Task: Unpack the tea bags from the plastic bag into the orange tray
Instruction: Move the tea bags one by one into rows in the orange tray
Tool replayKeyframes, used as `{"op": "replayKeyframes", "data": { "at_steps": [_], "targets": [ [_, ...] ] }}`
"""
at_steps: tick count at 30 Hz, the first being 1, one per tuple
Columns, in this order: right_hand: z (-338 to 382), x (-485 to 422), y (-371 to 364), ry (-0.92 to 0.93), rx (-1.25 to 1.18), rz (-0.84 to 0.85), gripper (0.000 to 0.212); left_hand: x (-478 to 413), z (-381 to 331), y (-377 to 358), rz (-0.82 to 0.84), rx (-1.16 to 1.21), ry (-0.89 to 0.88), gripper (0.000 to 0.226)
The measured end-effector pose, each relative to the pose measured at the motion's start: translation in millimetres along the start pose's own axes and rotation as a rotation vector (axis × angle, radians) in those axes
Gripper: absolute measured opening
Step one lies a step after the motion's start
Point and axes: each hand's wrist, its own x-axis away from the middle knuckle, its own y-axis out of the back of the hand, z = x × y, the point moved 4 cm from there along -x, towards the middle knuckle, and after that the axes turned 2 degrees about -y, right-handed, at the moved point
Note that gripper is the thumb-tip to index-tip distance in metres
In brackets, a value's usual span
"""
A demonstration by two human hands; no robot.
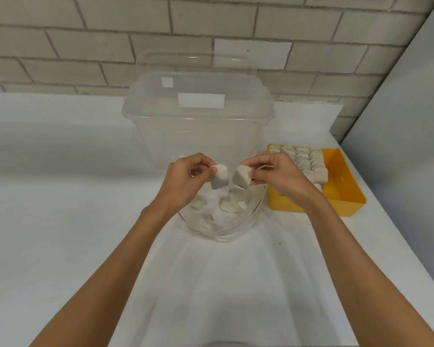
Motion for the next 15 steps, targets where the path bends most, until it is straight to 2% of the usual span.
{"op": "replayKeyframes", "data": {
  "at_steps": [3, 7, 9, 12, 15],
  "targets": [
    [3, 6, 12, -0.025, -0.243, -0.071, 0.021, -5, -8, -9, -0.002, 0.025, 0.041, 0.005],
    [-2, 9, 18, -0.11, -0.838, -0.131, 0.018, -9, -25, -28, 0.034, 0.081, 0.038, 0.012],
    [-4, 11, 16, -0.153, -1.037, -0.12, 0.017, -12, -37, -41, 0.088, 0.118, 0.014, 0.015],
    [-9, 14, 16, -0.203, -1.119, -0.131, 0.015, -18, -53, -59, 0.095, 0.178, -0.017, 0.006],
    [-15, 17, 24, -0.223, -1.075, -0.146, 0.014, -25, -62, -70, 0.052, 0.155, -0.079, 0.008]
  ]
}}
